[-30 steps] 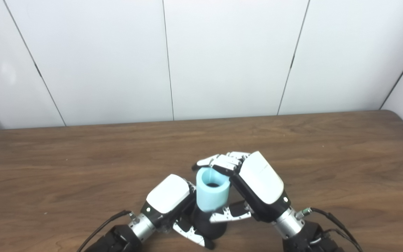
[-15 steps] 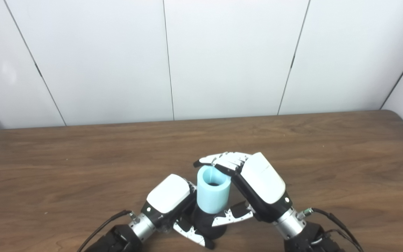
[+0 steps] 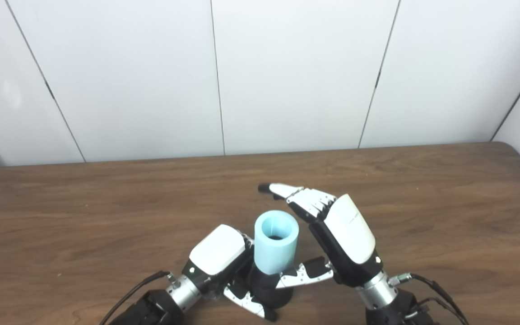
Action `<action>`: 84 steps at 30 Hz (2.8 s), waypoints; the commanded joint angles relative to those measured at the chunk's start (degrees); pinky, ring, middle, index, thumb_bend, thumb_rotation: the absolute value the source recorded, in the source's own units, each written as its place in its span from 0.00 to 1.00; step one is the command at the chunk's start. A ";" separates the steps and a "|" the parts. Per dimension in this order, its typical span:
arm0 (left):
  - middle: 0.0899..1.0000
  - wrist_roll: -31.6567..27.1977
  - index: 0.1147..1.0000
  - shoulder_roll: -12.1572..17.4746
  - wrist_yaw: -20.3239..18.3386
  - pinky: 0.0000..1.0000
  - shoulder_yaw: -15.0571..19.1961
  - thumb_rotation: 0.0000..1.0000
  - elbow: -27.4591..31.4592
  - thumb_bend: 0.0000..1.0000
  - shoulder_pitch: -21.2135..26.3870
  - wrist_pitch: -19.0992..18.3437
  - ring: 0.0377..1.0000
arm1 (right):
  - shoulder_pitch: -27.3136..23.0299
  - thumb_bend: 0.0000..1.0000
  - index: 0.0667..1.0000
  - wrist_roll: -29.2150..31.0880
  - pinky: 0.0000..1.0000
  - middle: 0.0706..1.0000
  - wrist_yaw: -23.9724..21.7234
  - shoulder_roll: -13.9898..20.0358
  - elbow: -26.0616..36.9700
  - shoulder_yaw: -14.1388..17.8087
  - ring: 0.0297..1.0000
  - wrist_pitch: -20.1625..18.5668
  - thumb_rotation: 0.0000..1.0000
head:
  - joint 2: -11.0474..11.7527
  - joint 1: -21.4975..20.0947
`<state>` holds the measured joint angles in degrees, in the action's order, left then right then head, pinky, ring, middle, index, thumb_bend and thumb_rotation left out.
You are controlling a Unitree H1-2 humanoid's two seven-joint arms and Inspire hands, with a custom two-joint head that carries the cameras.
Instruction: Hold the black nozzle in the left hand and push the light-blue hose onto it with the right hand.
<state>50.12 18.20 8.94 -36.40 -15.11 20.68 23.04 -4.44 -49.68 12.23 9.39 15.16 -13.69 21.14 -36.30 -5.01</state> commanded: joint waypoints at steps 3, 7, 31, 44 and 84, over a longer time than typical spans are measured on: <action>0.12 2.10 0.42 -1.39 -1.72 0.07 -4.14 0.04 -6.23 0.52 -6.72 0.86 0.09 | -0.85 0.91 1.00 -1.27 0.95 1.00 -0.18 0.02 2.59 0.57 0.98 -0.08 0.73 | 0.00 -0.06; 0.11 1.79 0.42 -1.38 -2.07 0.07 -4.10 0.04 -6.07 0.52 -6.67 0.84 0.09 | -0.96 0.93 1.00 -1.96 1.00 1.00 -1.57 0.06 3.30 0.68 1.00 -0.93 0.74 | 0.11 -0.11; 0.12 1.97 0.42 -1.63 -2.74 0.07 -4.07 0.04 -5.98 0.52 -6.25 0.00 0.09 | 2.90 0.87 0.99 -8.34 1.00 1.00 -25.10 7.61 21.59 2.93 1.00 -5.81 0.86 | -0.07 -0.09; 0.13 1.98 0.42 -1.82 -2.04 0.08 -4.18 0.04 -6.63 0.52 -6.00 0.55 0.10 | 2.98 0.91 0.93 -6.52 0.96 0.97 -28.77 6.90 22.34 3.91 0.96 -5.55 0.82 | 0.10 0.07; 0.12 -0.68 0.42 -1.64 -6.03 0.08 -3.78 0.04 -4.35 0.52 -6.36 -0.61 0.10 | 5.62 0.88 0.82 -9.85 0.90 0.87 -31.78 6.11 22.40 0.82 0.88 -3.55 0.80 | 0.19 0.29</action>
<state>49.09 17.97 8.21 -36.50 -15.44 20.94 22.98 0.28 -58.48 -18.69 14.64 37.40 -12.35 16.29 -36.12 -4.75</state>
